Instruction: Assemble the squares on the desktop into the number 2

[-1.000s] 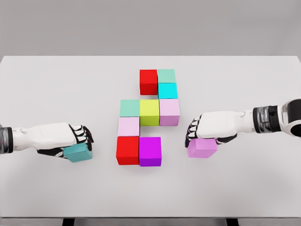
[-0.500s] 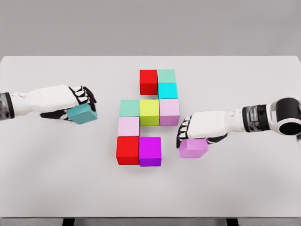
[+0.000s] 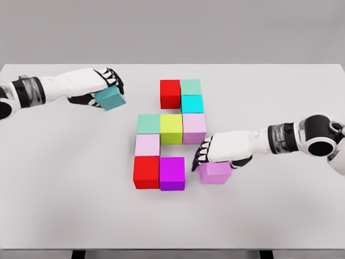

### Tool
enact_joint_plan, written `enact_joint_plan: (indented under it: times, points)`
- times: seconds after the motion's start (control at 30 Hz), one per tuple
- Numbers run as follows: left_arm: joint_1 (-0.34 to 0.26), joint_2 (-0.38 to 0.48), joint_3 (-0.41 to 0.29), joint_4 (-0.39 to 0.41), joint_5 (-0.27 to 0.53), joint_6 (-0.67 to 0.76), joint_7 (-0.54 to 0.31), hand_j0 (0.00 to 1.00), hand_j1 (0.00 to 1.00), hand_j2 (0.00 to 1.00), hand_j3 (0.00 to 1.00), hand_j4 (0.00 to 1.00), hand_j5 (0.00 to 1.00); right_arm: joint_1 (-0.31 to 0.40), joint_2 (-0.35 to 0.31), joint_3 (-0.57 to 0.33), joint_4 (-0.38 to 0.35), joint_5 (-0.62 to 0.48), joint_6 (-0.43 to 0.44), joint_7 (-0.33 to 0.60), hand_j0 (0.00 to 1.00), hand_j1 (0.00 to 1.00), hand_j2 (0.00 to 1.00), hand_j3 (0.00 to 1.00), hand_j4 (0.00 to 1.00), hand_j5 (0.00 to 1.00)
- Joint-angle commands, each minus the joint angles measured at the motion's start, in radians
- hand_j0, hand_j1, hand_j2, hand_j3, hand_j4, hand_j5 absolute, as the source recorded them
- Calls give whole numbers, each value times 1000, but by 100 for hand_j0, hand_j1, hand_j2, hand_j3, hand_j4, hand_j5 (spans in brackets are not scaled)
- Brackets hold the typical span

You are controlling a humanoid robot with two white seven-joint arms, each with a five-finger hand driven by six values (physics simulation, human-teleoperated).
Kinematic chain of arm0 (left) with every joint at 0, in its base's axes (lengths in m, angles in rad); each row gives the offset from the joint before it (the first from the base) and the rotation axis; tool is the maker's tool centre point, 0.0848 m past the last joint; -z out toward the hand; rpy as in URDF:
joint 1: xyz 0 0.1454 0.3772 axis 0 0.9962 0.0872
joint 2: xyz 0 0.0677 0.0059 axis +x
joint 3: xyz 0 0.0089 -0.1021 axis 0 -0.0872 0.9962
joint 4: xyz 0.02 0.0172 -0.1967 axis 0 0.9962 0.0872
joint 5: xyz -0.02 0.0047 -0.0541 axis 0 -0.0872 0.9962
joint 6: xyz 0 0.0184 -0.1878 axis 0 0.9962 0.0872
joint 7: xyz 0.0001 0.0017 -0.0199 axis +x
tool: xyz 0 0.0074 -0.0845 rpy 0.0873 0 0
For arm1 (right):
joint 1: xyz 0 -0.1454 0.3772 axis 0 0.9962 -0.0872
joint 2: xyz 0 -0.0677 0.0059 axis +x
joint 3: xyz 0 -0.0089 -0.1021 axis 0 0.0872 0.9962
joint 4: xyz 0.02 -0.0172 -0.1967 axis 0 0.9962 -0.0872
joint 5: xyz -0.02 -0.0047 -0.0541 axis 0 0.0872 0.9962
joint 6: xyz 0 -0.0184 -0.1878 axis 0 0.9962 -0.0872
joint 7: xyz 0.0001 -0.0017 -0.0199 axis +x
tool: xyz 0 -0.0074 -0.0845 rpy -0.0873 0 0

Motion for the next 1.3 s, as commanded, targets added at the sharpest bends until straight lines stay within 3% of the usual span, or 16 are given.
enact_joint_plan:
  times: [0.0,0.23,0.47,0.6,0.83,1.03,1.1,1.27]
  points:
    - [-3,-61,0,63,-31,1,-2,33,33,33,33,33,33,0,0,5,2,-4,2,0,100,100,100,100,100,100]
    - [-77,-209,-2,223,-143,1,-2,33,33,33,33,33,33,-2,-3,5,2,6,2,0,100,100,100,100,100,100]
    - [-101,-265,-2,289,-171,1,-2,34,34,34,34,34,34,-8,-15,-9,0,6,2,-1,100,100,100,100,100,100]
    - [-115,-291,-2,327,-201,1,-1,35,35,35,35,35,35,-9,-52,-27,-1,3,2,-4,100,100,100,100,100,100]
    - [-137,-334,-2,375,-221,1,2,35,35,35,35,35,35,3,-142,-148,0,-1,2,-15,100,100,100,100,100,100]
    - [-137,-349,-2,382,-218,1,1,36,36,36,36,36,36,9,-131,-148,155,15,2,0,100,100,100,100,100,100]
    - [-137,-343,-2,382,-217,1,2,36,36,36,36,36,36,9,-95,-137,212,45,2,0,100,100,100,100,100,100]
    - [-135,-338,-2,381,-215,1,5,37,37,37,37,37,37,5,-70,-65,223,66,2,0,100,100,100,100,100,100]
